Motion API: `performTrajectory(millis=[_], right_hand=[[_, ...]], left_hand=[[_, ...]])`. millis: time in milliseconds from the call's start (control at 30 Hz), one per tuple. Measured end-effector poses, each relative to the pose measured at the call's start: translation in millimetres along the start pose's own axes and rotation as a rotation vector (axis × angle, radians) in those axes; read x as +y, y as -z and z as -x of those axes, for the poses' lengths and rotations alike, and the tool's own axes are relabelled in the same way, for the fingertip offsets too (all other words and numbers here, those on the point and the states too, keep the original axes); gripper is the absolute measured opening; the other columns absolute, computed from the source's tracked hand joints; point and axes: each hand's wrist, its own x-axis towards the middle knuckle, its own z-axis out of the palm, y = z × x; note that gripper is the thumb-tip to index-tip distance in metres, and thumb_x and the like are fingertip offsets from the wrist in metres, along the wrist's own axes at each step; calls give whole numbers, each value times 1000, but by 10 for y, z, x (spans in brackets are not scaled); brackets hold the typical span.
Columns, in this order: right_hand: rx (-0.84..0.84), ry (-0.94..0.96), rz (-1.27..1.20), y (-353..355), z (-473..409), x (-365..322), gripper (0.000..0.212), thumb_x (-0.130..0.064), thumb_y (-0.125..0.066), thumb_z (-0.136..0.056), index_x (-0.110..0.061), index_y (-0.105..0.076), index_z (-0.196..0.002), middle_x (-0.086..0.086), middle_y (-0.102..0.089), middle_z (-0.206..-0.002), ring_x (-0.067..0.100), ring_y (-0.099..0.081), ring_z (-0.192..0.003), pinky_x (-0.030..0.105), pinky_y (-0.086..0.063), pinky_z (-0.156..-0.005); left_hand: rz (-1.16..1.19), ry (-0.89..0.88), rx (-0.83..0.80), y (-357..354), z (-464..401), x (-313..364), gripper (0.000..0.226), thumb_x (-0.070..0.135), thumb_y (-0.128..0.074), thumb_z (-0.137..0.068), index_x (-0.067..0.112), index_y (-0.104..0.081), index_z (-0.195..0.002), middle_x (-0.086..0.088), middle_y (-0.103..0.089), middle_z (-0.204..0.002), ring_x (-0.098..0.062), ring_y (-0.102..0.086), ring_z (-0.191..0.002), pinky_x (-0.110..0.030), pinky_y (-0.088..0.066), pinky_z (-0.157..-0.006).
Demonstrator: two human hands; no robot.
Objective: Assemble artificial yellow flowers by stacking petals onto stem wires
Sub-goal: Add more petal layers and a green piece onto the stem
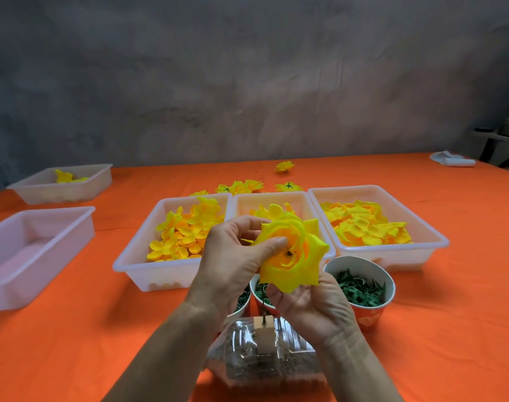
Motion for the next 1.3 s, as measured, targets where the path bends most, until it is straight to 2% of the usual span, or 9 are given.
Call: performTrajectory(millis=[100,200,367,567,667,800,1033,1167,1300], right_hand=[[40,10,-17,28,-3,-32,64,0,-95,-21,4,-75,-82,21,-72,-93,31,-72,-75,36,-58,-54],[48,1,25,66,-15,-64,68,-2,-96,-21,3,-75,-85,20,-72,-97,29,-72,-76,34,-59,-57],[10,51,369,207,-61,-184,29,-10,-76,-63,-4,-74,-92,15,-72,-93,20,-71,-75,25,-56,-55],[-50,161,645,248,-142,-269,21,-7,-81,-61,-11,-78,-81,8,-73,-73,13,-68,-64,22,-54,-60],[-27,191,596,264,-208,-293,48,-27,-96,-37,-12,-78,-79,8,-74,-77,16,-70,-69,24,-56,-61],[-12,208,604,288,-260,-315,62,-39,-97,-31,-19,-78,-86,7,-75,-91,18,-71,-85,28,-57,-68],[-18,167,432,368,-295,-250,56,-25,-98,-30,-9,-77,-80,9,-72,-75,17,-68,-65,24,-55,-60],[28,174,258,407,-360,-219,52,-12,-97,-28,-1,-75,-74,13,-68,-70,19,-67,-60,24,-55,-56],[53,195,295,447,-401,-239,25,-6,-77,-50,-5,-76,-74,12,-70,-71,18,-67,-60,24,-56,-57]], left_hand=[[-3,55,-41,22,-33,35,23,17,-74,-74,7,-69,-95,-19,-70,-93,-18,-67,-71,-28,-54,-54],[12,111,-43,51,-104,74,11,15,-72,-77,7,-69,-83,-9,-70,-76,-10,-65,-58,-26,-53,-47],[-17,158,-30,106,-247,91,23,15,-75,-73,-1,-69,-88,-3,-69,-67,-9,-62,-52,-25,-52,-44],[71,236,-53,81,-381,107,15,22,-71,-79,9,-64,-74,1,-67,-60,-7,-60,-46,-19,-46,-39],[145,290,-88,80,-425,87,18,20,-62,-87,11,-63,-72,-3,-66,-65,-11,-62,-50,-23,-51,-44],[183,325,-109,90,-432,93,8,5,-65,-82,8,-64,-74,-4,-68,-61,-14,-63,-49,-24,-52,-44],[243,305,-40,54,-490,76,9,-2,-63,-83,5,-62,-78,-6,-63,-61,-12,-60,-47,-22,-53,-44],[337,338,-18,18,-446,1,9,11,-57,-91,3,-60,-87,-7,-61,-66,-14,-61,-48,-23,-54,-45],[227,361,-50,4,-384,-90,25,31,-62,-87,7,-61,-81,-4,-64,-65,-14,-62,-51,-24,-53,-45]])
